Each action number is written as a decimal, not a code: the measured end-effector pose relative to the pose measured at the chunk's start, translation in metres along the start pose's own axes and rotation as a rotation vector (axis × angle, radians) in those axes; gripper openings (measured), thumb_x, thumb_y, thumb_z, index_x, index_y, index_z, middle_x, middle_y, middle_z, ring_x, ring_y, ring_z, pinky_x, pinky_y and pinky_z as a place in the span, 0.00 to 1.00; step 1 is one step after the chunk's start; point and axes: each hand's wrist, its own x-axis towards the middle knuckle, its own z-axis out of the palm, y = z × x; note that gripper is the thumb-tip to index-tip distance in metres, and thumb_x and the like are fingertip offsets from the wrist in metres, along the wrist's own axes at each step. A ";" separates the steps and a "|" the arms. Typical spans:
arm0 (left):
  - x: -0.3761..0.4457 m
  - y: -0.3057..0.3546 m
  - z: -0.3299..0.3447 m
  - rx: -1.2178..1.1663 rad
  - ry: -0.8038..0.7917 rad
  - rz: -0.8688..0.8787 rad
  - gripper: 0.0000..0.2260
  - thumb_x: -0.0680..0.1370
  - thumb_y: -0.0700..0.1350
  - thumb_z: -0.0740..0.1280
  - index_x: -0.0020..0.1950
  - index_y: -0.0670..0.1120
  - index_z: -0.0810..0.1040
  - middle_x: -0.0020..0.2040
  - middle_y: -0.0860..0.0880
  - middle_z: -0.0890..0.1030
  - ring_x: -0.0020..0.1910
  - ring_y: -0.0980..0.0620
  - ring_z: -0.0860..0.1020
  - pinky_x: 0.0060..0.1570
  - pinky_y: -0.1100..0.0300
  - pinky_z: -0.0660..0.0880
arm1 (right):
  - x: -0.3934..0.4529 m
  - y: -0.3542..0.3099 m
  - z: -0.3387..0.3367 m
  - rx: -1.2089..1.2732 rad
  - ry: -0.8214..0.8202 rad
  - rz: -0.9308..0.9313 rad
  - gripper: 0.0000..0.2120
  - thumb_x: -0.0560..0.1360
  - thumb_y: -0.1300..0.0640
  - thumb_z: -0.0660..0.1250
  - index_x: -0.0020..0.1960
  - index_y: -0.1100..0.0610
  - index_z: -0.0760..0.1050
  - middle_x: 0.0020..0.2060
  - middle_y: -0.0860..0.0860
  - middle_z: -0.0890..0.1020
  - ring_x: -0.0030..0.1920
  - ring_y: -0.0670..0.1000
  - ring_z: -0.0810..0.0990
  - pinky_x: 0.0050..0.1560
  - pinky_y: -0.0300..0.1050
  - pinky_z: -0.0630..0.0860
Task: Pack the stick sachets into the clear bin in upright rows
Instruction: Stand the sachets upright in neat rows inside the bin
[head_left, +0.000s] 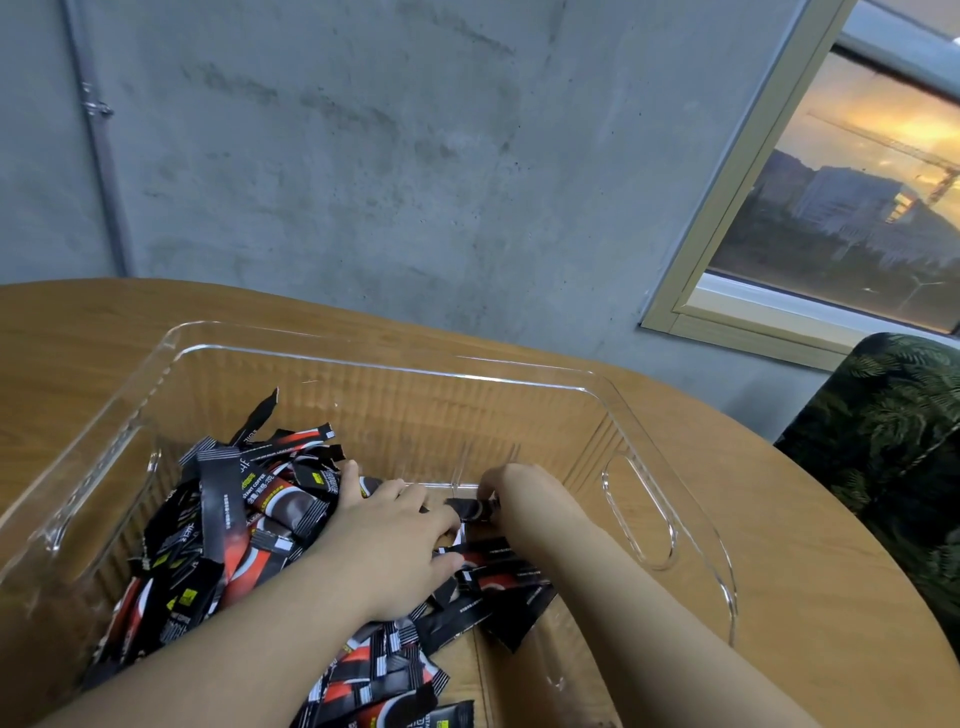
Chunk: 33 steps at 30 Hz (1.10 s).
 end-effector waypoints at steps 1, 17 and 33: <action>0.000 0.000 0.000 0.003 -0.002 0.002 0.20 0.80 0.63 0.49 0.70 0.59 0.64 0.70 0.55 0.65 0.73 0.52 0.58 0.68 0.33 0.38 | 0.000 -0.001 -0.001 -0.014 -0.016 -0.008 0.19 0.75 0.67 0.64 0.65 0.58 0.73 0.61 0.57 0.75 0.59 0.58 0.76 0.56 0.48 0.73; 0.000 0.001 -0.002 0.028 -0.024 0.011 0.24 0.81 0.62 0.49 0.75 0.56 0.58 0.76 0.57 0.57 0.75 0.50 0.54 0.69 0.33 0.37 | -0.031 0.009 0.001 -0.084 -0.125 -0.123 0.16 0.77 0.57 0.65 0.64 0.53 0.76 0.57 0.54 0.79 0.56 0.54 0.77 0.57 0.47 0.75; -0.001 0.001 -0.004 -0.068 0.068 -0.052 0.06 0.80 0.52 0.56 0.54 0.53 0.69 0.58 0.54 0.71 0.65 0.51 0.67 0.71 0.37 0.42 | -0.020 0.009 0.011 -0.074 0.003 0.034 0.09 0.75 0.69 0.58 0.48 0.59 0.73 0.42 0.53 0.72 0.42 0.55 0.71 0.42 0.44 0.68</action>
